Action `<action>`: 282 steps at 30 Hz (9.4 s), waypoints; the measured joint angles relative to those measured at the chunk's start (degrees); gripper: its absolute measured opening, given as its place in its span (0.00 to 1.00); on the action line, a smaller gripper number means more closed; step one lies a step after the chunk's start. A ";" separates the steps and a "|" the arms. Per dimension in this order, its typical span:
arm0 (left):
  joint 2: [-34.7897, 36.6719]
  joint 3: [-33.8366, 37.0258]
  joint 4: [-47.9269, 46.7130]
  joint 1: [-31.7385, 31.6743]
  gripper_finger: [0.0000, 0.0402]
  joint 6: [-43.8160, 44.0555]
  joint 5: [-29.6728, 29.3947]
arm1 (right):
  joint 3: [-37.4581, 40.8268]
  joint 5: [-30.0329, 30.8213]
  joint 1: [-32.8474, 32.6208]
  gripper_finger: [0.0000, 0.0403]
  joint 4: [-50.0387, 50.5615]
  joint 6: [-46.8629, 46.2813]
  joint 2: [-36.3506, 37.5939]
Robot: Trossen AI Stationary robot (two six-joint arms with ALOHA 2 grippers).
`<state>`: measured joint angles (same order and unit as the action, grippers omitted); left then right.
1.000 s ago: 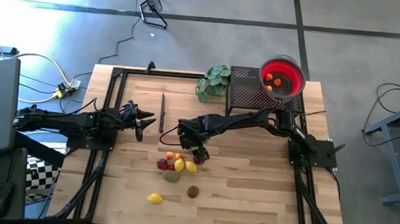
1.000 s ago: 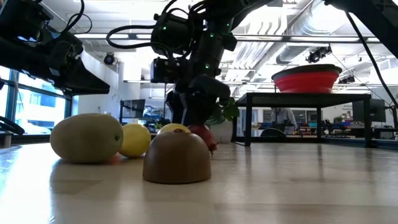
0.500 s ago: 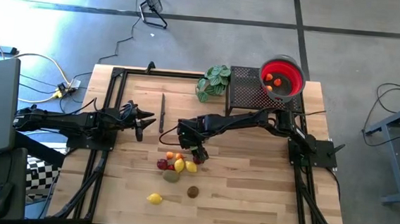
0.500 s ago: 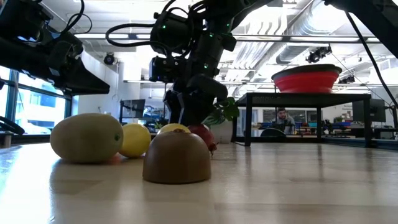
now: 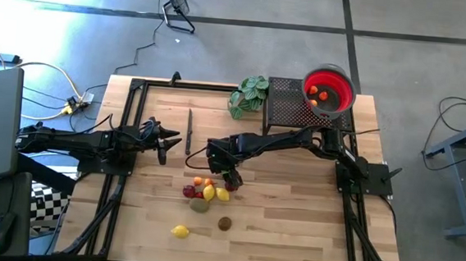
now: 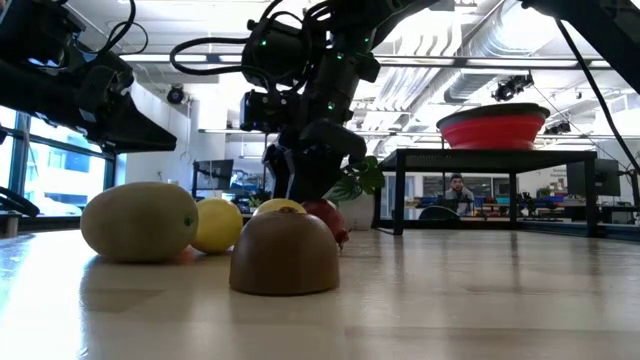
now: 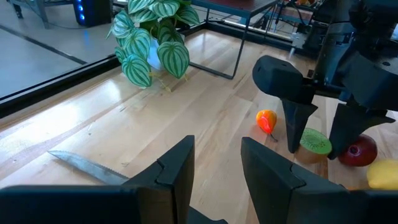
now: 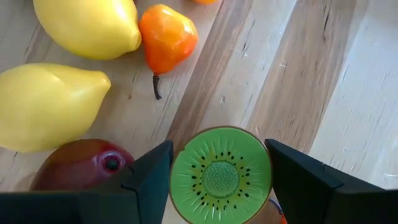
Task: Pick & Place Fruit
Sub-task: Put the half brown kiwi into the red strainer bowl, then put the orange pear into the red strainer bowl
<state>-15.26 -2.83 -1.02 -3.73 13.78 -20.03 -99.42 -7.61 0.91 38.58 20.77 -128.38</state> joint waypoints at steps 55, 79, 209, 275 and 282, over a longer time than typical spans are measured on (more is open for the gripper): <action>0.00 0.02 0.09 0.00 0.32 0.00 -0.02 | -0.02 24.22 9.94 0.60 18.41 -13.39 30.65; 0.00 0.02 0.00 0.00 0.32 -0.01 -0.07 | -0.02 36.20 33.51 0.55 28.13 -27.53 40.01; 0.00 0.07 0.61 0.00 0.32 -0.02 -0.11 | 84.10 22.64 -12.09 0.01 -89.85 -22.79 73.66; 0.00 0.00 -0.33 0.00 0.32 -0.02 -0.11 | 84.17 24.21 -12.07 0.01 -58.48 -28.04 100.30; 0.01 0.00 -0.02 0.00 0.32 -0.02 -0.13 | 84.17 24.21 -12.00 0.01 -58.48 -25.44 100.30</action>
<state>-15.26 -2.83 -1.04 -3.73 13.76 -20.16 -15.25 16.60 -11.09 -19.90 -4.67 -28.08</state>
